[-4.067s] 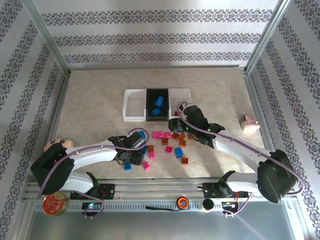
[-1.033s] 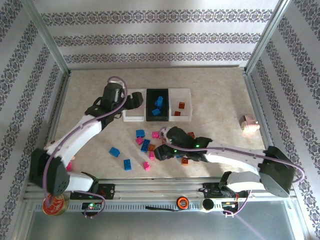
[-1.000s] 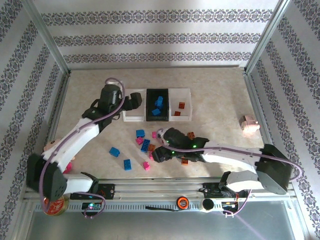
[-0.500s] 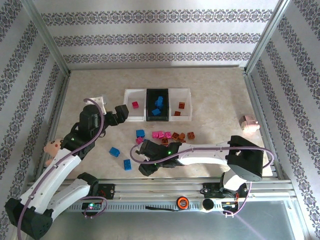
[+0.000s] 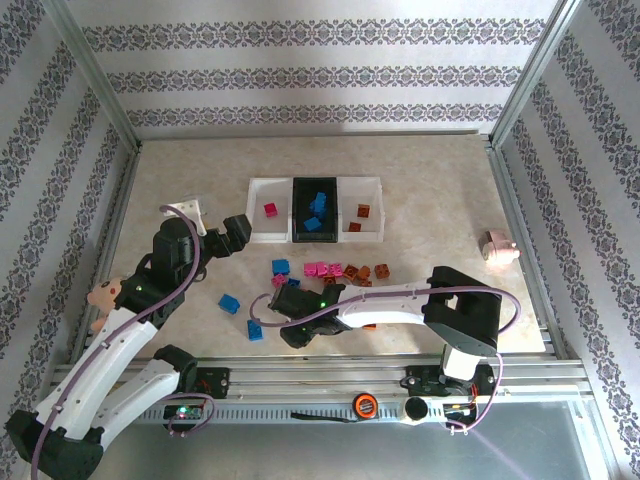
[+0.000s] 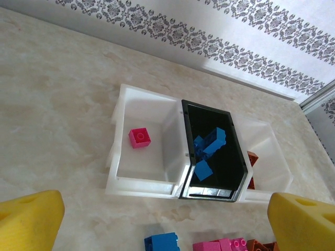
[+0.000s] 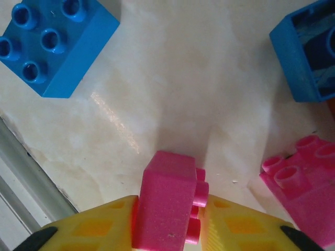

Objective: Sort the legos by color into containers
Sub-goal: Pick up the lego from the bottom-center of the table, then place the lego in the container.

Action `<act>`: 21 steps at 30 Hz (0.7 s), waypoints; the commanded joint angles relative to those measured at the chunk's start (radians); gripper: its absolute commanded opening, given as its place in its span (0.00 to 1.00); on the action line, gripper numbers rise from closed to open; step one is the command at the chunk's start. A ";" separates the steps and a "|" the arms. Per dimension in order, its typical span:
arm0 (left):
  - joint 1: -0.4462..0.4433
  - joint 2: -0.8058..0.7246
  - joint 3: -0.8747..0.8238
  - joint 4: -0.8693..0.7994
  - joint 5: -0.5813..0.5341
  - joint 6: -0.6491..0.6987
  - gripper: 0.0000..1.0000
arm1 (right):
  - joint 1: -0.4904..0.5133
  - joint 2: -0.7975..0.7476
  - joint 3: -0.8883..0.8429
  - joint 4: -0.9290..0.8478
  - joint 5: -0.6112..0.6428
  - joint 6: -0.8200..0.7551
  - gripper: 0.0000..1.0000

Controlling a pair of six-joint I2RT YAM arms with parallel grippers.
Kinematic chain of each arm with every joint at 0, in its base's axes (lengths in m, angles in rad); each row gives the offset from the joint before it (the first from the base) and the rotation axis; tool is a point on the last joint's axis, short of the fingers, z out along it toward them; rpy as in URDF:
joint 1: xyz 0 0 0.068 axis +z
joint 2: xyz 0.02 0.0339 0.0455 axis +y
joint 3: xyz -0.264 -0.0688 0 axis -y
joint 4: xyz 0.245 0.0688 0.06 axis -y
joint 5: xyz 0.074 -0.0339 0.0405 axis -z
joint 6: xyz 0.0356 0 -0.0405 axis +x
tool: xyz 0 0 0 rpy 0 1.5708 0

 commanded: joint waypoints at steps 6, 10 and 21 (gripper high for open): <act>0.012 -0.063 -0.052 -0.012 -0.026 -0.044 1.00 | -0.084 -0.190 -0.025 0.061 -0.033 -0.053 0.21; 0.012 -0.084 -0.082 -0.010 -0.039 -0.057 1.00 | -0.204 -0.215 0.064 0.074 -0.083 -0.088 0.21; 0.011 -0.152 -0.156 0.022 -0.015 -0.097 0.99 | -0.417 0.197 0.558 0.039 -0.110 -0.069 0.23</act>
